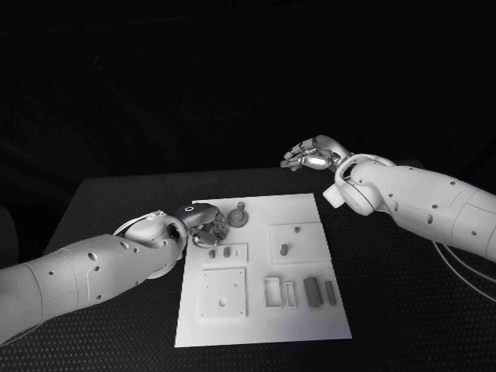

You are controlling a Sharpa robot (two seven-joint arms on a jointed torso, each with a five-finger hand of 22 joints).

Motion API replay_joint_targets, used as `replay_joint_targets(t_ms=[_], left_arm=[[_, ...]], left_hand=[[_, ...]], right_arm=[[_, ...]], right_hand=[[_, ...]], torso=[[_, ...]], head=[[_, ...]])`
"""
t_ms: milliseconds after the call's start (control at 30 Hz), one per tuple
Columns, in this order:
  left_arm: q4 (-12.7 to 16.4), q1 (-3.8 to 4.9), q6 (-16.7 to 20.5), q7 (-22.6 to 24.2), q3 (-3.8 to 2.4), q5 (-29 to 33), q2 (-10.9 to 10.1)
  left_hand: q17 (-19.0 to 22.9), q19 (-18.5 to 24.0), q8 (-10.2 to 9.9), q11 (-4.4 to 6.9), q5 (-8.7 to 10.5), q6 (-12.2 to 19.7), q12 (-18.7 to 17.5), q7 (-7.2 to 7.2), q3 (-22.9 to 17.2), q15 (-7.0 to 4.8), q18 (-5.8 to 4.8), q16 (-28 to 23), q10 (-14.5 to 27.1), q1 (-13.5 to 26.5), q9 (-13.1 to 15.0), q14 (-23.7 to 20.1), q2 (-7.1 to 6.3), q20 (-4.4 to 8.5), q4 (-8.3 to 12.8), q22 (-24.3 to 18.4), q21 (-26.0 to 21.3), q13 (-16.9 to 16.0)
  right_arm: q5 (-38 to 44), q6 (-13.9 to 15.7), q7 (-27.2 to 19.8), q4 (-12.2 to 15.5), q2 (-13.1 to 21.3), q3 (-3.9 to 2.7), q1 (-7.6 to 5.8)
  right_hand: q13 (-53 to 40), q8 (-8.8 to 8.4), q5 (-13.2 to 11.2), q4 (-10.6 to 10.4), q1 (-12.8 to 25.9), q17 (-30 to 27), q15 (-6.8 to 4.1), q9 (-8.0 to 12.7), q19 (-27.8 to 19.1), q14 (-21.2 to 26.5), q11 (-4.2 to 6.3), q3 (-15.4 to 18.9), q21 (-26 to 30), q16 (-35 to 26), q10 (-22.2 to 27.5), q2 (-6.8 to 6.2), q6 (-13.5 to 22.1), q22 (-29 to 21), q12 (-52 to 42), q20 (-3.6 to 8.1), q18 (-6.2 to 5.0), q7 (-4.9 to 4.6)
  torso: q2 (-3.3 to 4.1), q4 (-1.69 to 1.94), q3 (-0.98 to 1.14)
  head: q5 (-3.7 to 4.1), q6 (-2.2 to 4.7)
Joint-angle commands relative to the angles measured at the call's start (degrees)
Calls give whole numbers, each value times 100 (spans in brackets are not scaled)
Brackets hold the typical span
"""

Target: Assemble the parts on the task board

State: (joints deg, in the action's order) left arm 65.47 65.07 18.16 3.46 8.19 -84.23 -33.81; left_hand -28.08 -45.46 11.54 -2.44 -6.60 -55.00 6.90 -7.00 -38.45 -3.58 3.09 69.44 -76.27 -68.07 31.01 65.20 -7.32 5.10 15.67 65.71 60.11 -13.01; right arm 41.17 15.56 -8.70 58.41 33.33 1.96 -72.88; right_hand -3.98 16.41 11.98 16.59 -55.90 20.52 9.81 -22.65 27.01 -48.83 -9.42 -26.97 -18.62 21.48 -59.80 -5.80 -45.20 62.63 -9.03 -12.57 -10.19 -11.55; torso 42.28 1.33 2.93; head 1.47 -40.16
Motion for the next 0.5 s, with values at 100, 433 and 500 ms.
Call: replay_joint_targets(t_ms=[100,433,500], left_arm=[[-25,0,117,6,-3,65,-7],[-73,-3,50,-54,-7,36,-69],[-103,-3,39,-60,-8,31,-84]], left_hand=[[-8,-59,-37,0,-26,60,54,8,24,-31,26,4,17,-13,-12,-6,-73,418,7,6,-32,-15],[-10,-59,-17,10,-32,76,107,21,23,-40,25,-4,30,-153,-25,-6,-185,426,75,16,-46,-37],[-10,-58,-11,10,-37,74,115,21,20,-41,24,-6,32,-177,-26,-7,-192,426,77,18,-48,-41]], right_arm=[[1,-63,-60,2,0,-1,1],[1,-58,-62,-5,9,-1,1],[1,-52,-62,-2,16,-1,1]], right_hand=[[5,34,-30,-5,-16,-8,-12,9,37,12,-15,16,23,-32,-43,25,44,10,40,22,104,-60],[5,34,-31,-4,-17,-8,-11,10,38,12,-15,16,26,-32,-43,25,45,12,42,22,104,-61],[5,34,-31,-4,-18,-8,-11,10,39,12,-15,16,28,-32,-44,25,45,13,43,22,105,-61]], torso=[[-1,3,-1],[0,4,0],[0,5,0]], head=[[3,-4],[11,15],[11,11]])
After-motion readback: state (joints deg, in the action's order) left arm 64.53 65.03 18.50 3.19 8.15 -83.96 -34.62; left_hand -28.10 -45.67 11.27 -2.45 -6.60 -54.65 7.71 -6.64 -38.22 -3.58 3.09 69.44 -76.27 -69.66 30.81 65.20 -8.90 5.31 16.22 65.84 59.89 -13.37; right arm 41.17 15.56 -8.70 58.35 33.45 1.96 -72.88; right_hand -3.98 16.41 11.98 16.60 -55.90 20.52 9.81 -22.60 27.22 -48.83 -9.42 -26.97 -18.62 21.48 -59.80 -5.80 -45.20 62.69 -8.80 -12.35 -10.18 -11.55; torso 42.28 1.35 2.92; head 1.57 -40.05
